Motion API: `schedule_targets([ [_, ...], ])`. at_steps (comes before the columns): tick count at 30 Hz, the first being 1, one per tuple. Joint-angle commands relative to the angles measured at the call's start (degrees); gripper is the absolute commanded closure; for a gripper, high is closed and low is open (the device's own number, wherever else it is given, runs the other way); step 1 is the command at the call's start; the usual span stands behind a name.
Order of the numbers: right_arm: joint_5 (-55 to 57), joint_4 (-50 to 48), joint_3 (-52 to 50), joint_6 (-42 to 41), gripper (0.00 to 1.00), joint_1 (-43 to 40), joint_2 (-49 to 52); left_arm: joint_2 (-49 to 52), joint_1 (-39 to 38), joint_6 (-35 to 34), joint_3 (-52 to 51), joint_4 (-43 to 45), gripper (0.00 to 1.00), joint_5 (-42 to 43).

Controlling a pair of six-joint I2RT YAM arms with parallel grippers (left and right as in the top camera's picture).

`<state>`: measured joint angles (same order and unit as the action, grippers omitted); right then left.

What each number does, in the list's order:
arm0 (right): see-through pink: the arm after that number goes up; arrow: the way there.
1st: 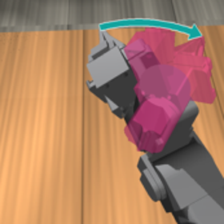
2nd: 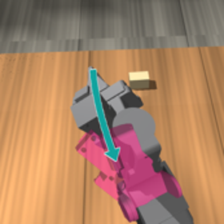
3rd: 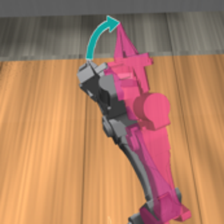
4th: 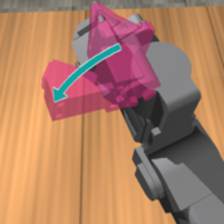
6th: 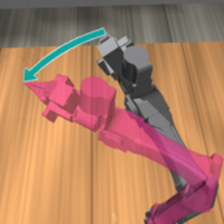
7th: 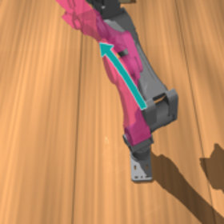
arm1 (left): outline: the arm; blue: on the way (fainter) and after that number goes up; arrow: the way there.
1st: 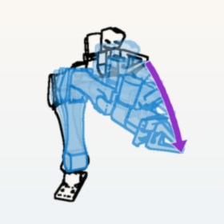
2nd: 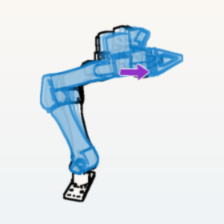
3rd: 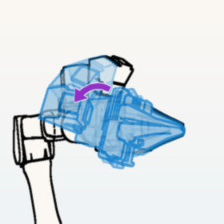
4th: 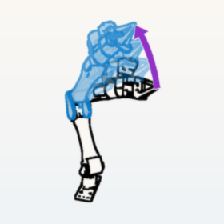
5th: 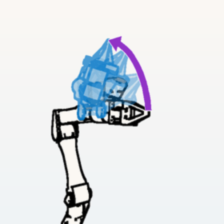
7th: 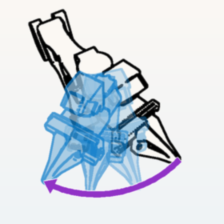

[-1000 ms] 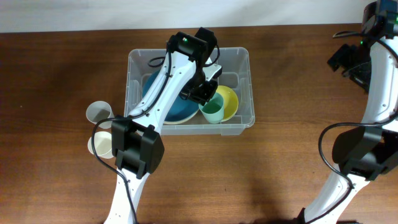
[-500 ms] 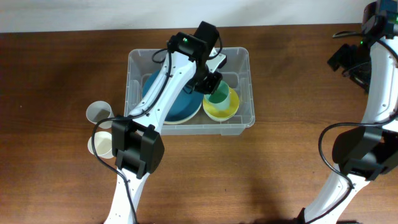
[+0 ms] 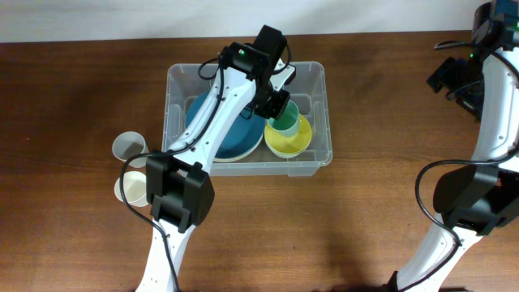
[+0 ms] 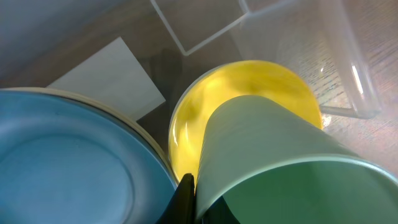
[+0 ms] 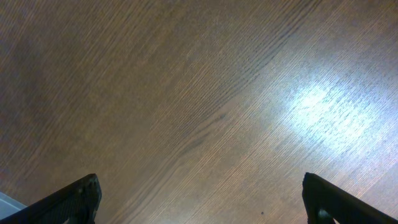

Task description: Pack container

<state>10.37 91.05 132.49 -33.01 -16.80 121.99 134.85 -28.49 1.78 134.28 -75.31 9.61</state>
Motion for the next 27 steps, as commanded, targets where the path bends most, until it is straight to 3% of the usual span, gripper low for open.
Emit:
schedule_targets([
  [1,0.1,0.0,-0.2,-0.5,0.01,-0.1,0.3,3.4,-0.2,0.9,-0.4,-0.4,0.99,-0.4],
  [15,0.1,0.0,-0.2,-0.5,0.01,-0.1,0.3,5.3,-0.2,0.9,-0.4,2.4,0.99,-0.9],
  [27,0.1,0.0,-0.2,-0.5,0.01,0.0,0.3,5.3,0.9,0.9,-0.4,8.3,0.99,-7.6],
])
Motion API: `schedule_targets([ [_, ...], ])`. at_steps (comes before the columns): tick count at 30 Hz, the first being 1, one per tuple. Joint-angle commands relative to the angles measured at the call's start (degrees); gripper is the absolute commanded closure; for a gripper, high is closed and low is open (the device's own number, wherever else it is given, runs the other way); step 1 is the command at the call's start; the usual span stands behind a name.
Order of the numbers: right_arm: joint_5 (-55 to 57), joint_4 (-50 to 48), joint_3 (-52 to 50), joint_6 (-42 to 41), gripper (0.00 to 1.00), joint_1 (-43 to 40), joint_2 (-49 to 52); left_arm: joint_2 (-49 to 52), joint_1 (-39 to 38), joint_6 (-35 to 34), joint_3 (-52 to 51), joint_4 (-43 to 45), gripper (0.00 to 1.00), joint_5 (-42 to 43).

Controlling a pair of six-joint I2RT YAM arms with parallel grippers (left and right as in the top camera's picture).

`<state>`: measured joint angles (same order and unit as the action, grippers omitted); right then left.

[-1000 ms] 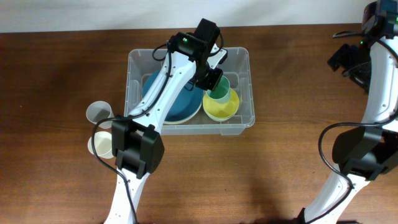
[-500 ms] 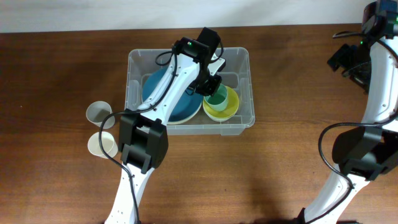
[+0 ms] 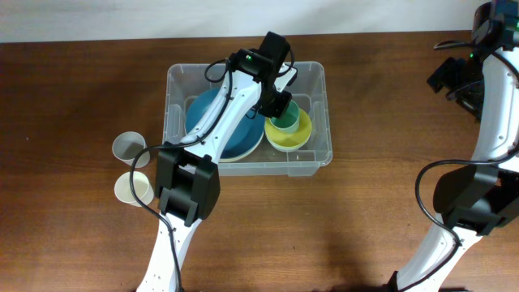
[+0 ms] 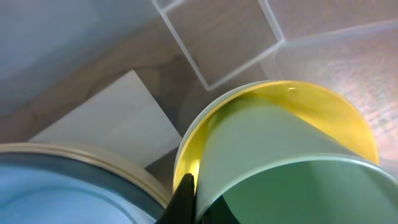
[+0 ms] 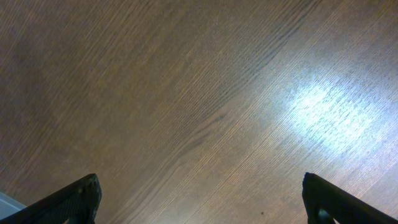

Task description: Pack container

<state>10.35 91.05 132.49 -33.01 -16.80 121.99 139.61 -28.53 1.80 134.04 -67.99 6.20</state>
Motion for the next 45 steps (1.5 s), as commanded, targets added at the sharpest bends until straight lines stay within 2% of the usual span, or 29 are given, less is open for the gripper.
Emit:
schedule_targets([
  [1,0.1,0.0,-0.2,-0.5,0.01,-0.1,0.3,0.5,1.4,0.9,-0.1,1.4,0.99,-4.4],
  [13,0.1,0.0,-0.2,-0.5,0.01,0.0,0.3,0.5,7.4,0.9,-0.1,6.2,0.99,-4.2],
  [24,0.1,0.0,-0.2,-0.5,0.01,0.0,0.3,0.5,6.7,1.6,2.4,6.2,0.99,-2.1],
  [30,0.1,0.0,-0.2,-0.5,0.01,0.0,0.3,0.5,6.0,4.3,5.3,5.0,0.99,4.1],
  [35,0.2,0.0,-0.2,-0.5,0.01,0.0,0.3,0.5,4.9,4.3,8.9,-0.7,0.99,4.8],
  [43,0.1,0.0,-0.2,-0.5,0.01,0.0,0.3,0.2,3.0,6.9,23.3,-15.3,0.99,4.5],
  [45,0.2,0.0,-0.2,-0.5,0.01,-0.1,0.3,0.2,3.0,6.9,24.1,-17.2,0.99,4.5],
])
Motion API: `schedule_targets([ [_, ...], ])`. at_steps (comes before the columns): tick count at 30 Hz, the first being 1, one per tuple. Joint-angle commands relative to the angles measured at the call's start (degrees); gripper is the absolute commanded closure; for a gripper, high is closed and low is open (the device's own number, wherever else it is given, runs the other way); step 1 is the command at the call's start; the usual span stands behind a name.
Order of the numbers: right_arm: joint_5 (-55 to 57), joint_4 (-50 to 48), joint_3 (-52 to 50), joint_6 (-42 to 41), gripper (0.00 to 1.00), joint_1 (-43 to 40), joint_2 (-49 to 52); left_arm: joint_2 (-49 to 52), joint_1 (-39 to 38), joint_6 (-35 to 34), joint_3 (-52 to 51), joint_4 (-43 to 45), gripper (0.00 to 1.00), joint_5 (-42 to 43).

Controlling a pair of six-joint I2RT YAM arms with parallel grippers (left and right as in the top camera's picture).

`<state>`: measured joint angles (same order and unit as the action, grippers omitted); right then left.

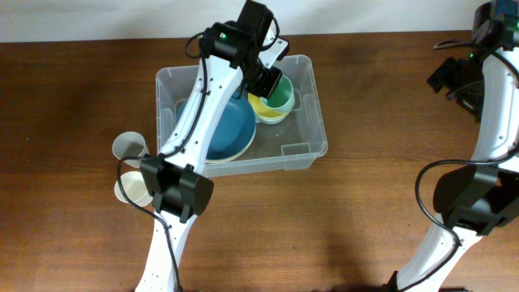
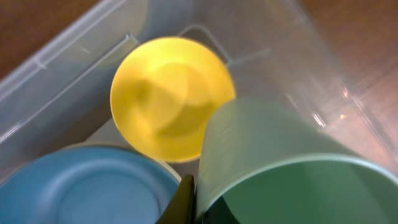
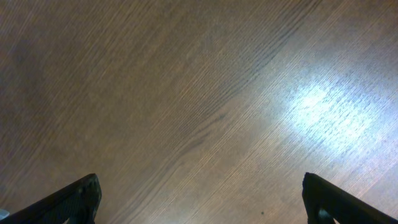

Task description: Pack container

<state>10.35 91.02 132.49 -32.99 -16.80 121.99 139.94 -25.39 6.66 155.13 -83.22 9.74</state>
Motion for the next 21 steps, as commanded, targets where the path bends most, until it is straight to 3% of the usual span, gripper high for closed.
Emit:
schedule_targets([
  [1,0.1,0.0,-0.2,-0.5,0.01,0.0,0.3,-0.2,-0.1,2.0,3.0,-3.6,0.99,1.0],
  [8,0.1,0.0,-0.2,-0.5,0.01,0.0,0.3,0.0,-0.1,1.8,1.4,-11.6,0.99,1.0],
  [21,0.1,0.0,-0.2,-0.5,0.01,0.0,0.3,0.0,-2.6,1.6,-4.6,-9.0,0.99,1.0],
])
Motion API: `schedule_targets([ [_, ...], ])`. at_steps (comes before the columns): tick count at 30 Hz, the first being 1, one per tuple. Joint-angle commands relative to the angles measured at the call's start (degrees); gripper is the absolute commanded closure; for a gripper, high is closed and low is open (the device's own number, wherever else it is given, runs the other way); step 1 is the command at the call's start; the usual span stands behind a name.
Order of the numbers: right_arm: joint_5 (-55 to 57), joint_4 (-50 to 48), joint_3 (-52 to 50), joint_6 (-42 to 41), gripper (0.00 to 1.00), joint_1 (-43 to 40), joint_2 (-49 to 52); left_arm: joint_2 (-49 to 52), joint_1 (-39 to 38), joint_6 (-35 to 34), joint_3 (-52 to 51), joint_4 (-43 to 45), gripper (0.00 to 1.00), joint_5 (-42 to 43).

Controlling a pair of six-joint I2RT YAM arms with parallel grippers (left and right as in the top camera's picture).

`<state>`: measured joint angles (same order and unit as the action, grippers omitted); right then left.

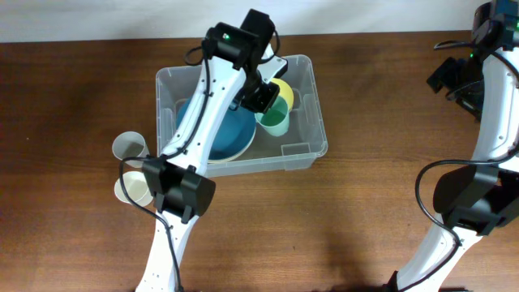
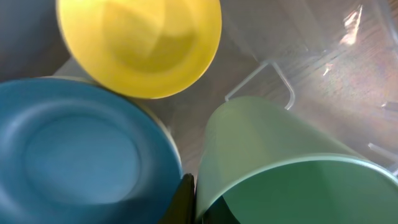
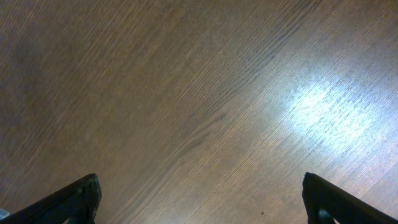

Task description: Pack container

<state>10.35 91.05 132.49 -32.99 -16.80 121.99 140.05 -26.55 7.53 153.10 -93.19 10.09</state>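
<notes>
The clear plastic container [image 1: 302,146] sits on the brown table. Inside it lie a blue plate [image 1: 229,130] on the left and a yellow bowl [image 1: 283,91] at the back right. My left gripper [image 1: 261,97] is shut on the rim of a green cup [image 1: 274,119], holding it over the container's bare right part, in front of the bowl. The left wrist view shows the cup [image 2: 273,162], the bowl [image 2: 140,46] and the plate [image 2: 81,149] from close above. My right gripper [image 3: 200,198] is open over bare wood at the far right.
Two more cups stand on the table left of the container: a grey one [image 1: 128,147] and a cream one [image 1: 131,188]. My right arm [image 1: 486,122] rises along the right edge.
The left gripper with the green cup has moved from beside the yellow bowl toward the front, now over the container's bare floor. The container and the right arm are unchanged.
At first the left gripper held the green cup over the yellow bowl in the container's front right. Then the cup sat lower into the bowl. Later the container lay shifted left and back, the bowl at its back. Now the cup hangs in front of the bowl.
</notes>
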Motion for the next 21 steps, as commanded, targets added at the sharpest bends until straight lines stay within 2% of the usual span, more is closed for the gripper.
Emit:
schedule_targets([
  [1,0.2,0.0,-0.2,-0.5,0.01,-0.1,0.3,-0.1,-1.7,0.7,-3.4,1.4,0.99,0.6],
  [9,0.1,0.0,-0.2,-0.5,0.01,0.0,0.3,-0.1,-2.7,0.7,-8.3,3.6,0.99,0.2],
  [13,0.2,0.0,-0.2,-0.5,0.01,0.0,0.3,-0.1,-2.7,-1.3,-11.2,5.3,0.99,-4.9],
  [21,0.1,0.0,-0.2,-0.5,0.01,0.0,0.3,-0.1,-2.7,-1.5,-15.1,9.5,0.99,-5.0],
])
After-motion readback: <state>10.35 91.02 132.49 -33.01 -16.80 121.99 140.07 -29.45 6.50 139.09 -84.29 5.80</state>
